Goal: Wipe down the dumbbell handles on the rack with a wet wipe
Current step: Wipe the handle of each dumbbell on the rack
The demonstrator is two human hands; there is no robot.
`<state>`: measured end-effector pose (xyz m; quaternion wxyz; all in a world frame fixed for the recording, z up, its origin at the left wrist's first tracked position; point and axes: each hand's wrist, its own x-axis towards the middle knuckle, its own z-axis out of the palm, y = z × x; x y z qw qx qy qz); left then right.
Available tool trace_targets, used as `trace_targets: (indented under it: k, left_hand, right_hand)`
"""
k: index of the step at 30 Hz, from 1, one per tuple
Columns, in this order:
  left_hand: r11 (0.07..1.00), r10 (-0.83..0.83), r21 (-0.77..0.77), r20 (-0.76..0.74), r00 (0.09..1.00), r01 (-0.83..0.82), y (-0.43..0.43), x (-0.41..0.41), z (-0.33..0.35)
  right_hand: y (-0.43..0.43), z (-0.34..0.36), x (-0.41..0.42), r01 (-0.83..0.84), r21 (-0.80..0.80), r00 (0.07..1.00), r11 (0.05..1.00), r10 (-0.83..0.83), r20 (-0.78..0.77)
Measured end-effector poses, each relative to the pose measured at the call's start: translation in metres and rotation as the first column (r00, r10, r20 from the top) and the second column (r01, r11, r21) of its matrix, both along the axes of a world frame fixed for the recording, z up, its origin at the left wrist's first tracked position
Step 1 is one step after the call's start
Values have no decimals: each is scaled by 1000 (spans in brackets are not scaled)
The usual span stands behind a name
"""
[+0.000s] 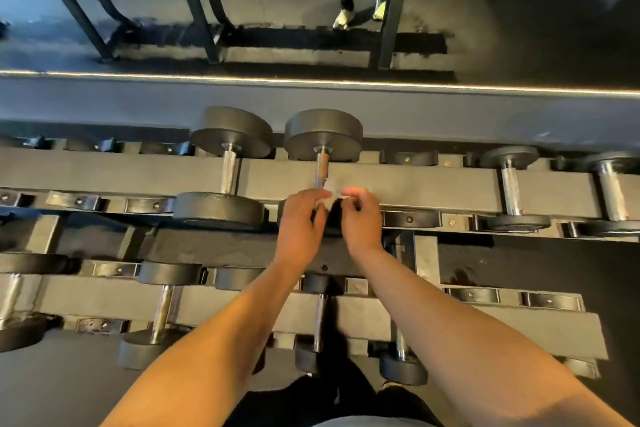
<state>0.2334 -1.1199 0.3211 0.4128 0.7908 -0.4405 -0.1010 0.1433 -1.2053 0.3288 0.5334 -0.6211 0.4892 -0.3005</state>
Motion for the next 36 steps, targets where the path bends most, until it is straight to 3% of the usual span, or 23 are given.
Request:
trace_targets:
  k: [2,6,12,15,17,19,22,26,33,36]
  left_hand:
    - [987,-147,86,159,976,135,-16,13,-8]
    - [973,-201,152,195,960,173,-30,17,-11]
    - [980,-20,192,-139,990,46,-20,48,-12]
    - [973,81,229,-226,971,-27,-14,59,-9]
    - [980,65,200,-250,966,-14,-15,57,-10]
    - [984,-62,150,-211,976,95,-20,49,-12]
    - [957,-251,146,-13,968,250,-29,37,-17]
    - [936,-317,185,68,946,301,-34,36,-18]
    - [985,-146,89,-13,989,147,-8,55,-32]
    - [990,-58,118,-115,992,71,-3,60,-36]
  right_hand:
    - [-7,-3,8,50,14,999,999,-50,-5]
    - [-11,-11,20,146,99,989,984,-144,-28]
    - [-12,-19,31,151,61,984,987,-144,-103]
    - [-10,-21,33,152,40,981,988,-146,-126]
    - [-10,-24,33,153,23,981,988,-149,-126]
    - [-12,-26,32,166,27,981,986,-162,-102]
    - [-14,-27,30,207,66,978,976,-204,-42]
    - [-18,-25,34,241,92,970,966,-237,-48]
    - [-24,-33,50,156,100,984,983,-146,-98]
    - [-27,-34,58,139,103,984,985,-126,-126]
